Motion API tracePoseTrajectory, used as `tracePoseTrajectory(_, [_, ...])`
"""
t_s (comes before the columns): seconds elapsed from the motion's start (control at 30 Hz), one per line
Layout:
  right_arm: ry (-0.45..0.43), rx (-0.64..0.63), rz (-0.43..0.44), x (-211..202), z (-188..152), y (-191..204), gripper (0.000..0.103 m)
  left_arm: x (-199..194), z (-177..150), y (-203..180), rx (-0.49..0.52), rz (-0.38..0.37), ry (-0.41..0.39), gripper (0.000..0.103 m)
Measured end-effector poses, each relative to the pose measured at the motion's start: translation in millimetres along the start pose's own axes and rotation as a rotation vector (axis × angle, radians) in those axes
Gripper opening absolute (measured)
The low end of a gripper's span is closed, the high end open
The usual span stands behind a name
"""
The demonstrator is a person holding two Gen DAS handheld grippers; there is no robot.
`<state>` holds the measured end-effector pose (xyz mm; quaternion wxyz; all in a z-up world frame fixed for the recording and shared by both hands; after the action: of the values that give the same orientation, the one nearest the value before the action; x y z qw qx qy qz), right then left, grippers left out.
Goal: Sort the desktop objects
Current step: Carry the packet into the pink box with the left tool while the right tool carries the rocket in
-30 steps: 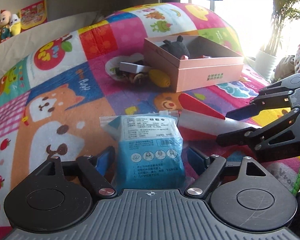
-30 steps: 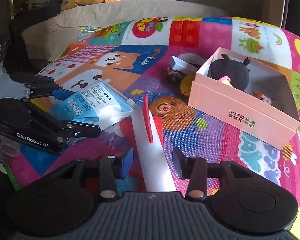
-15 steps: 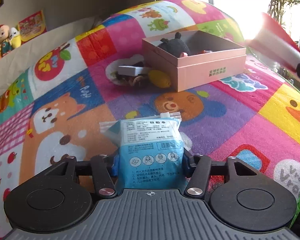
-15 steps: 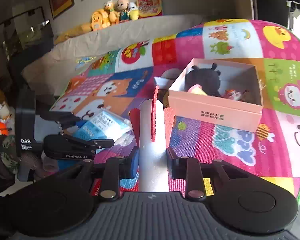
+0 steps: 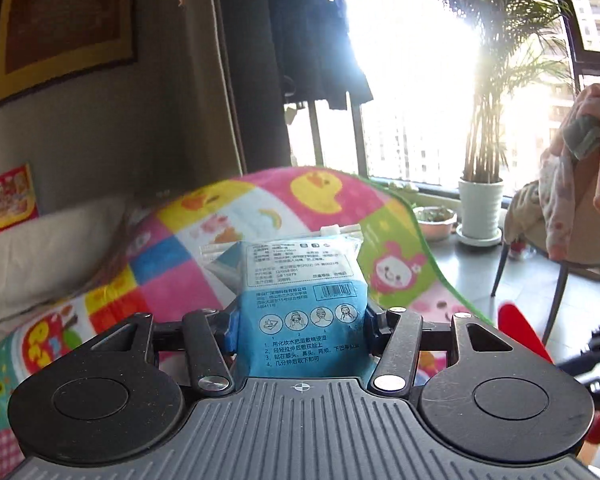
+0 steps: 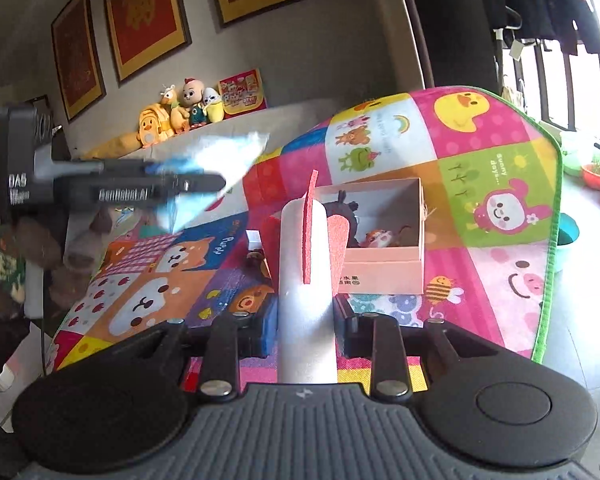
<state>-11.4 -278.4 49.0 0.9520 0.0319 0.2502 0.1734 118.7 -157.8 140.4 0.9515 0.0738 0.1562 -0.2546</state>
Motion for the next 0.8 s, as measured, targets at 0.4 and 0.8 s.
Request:
tracePoseTrajectory(0.4, [0.016,0.021,-0.082,24,27,-39,0.028,78,-38,68,-0.202,0.072,0.094,0.097])
tracePoseTrajectory(0.8, [0.227,0.278,-0.041,192,111,-79,0.028,4,-182,189,-0.424,0.406,0.180,0.100])
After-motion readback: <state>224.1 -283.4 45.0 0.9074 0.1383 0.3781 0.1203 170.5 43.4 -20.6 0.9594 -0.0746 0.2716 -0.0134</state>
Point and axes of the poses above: each gripper's, at about its wrist camera, not at the fingertips, and x roughly the way its jaws point, y to its left, z to its top, the point moved 10 cm from there along x, roughly the way its jaws point, and after that the axes turned 6 degrees about -x, right-handed, at the moved point
